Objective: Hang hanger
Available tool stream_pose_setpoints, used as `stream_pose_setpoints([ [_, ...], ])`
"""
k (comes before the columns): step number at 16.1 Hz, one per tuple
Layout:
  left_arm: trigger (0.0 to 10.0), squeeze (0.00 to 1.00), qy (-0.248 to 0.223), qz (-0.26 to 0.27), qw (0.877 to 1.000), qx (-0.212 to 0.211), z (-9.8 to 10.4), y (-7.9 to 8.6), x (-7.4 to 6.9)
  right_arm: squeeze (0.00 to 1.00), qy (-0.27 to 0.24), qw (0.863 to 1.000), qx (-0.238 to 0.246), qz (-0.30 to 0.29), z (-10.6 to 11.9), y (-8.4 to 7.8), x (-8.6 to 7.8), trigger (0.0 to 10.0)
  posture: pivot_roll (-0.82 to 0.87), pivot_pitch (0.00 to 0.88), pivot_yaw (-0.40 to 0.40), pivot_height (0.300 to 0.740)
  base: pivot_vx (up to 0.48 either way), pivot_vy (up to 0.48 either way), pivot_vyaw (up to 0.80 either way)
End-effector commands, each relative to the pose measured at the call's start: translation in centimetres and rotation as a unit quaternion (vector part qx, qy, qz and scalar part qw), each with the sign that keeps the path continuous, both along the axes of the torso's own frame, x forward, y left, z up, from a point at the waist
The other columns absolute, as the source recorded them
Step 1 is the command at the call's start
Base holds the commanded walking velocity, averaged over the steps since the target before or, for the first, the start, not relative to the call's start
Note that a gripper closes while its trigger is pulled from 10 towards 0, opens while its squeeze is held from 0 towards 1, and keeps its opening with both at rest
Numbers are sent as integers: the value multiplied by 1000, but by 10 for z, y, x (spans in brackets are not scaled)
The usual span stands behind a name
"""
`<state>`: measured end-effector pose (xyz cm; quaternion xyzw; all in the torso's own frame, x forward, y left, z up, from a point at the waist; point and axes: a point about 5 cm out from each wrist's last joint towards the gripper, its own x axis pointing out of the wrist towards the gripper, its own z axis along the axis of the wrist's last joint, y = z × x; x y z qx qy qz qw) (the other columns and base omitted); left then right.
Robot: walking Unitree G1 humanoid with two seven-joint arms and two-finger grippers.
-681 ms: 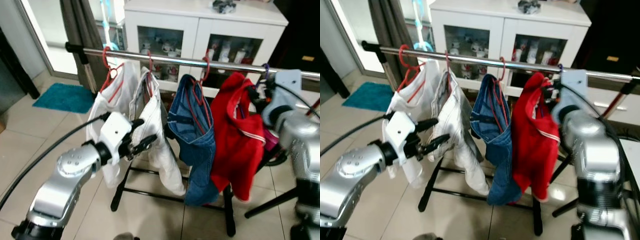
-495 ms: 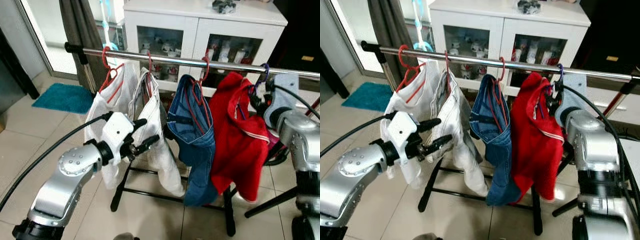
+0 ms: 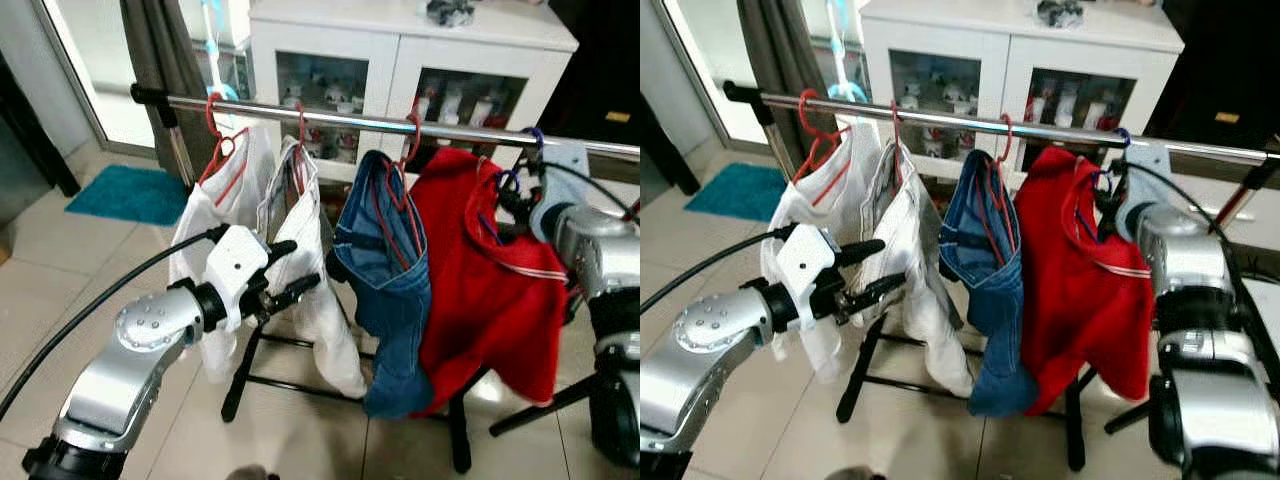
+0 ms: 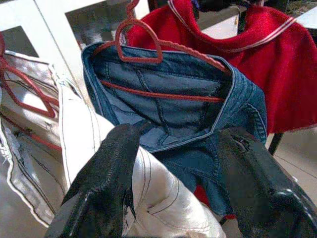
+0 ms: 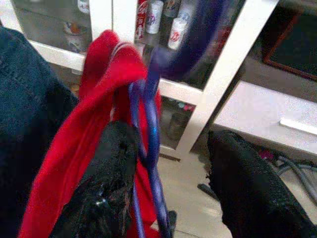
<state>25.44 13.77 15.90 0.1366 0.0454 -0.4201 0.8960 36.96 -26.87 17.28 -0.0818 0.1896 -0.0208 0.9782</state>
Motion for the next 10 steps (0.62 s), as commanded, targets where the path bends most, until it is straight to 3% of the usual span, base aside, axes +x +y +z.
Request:
stream_pose_setpoints([
  [1,10000,0,-4,-11,1000,2,4,-3,1,0,2,1000,-7,8,1,-4,3,10000,45,0,-2,740,0,0,0],
  [2,10000,0,-5,-13,1000,2,5,-4,2,0,6,1000,-12,10,-1,-5,5,8902,45,0,-2,740,0,0,0],
  [3,10000,0,-5,-13,1000,1,5,-4,2,0,7,1000,-13,10,-1,-5,5,8902,45,0,-2,740,0,0,0],
  [4,10000,0,-3,-21,1000,-6,7,-5,1,0,10,1000,-11,13,-2,-4,8,2588,45,0,-2,740,0,0,0],
  [5,10000,0,-1,-29,999,-16,8,-6,-1,0,13,1000,-8,15,-4,-4,9,314,50,0,-8,740,0,0,0],
  [10,10000,0,9,-57,997,-43,13,-12,-6,0,17,1000,2,16,-8,-3,11,0,52,0,-8,740,0,0,0],
])
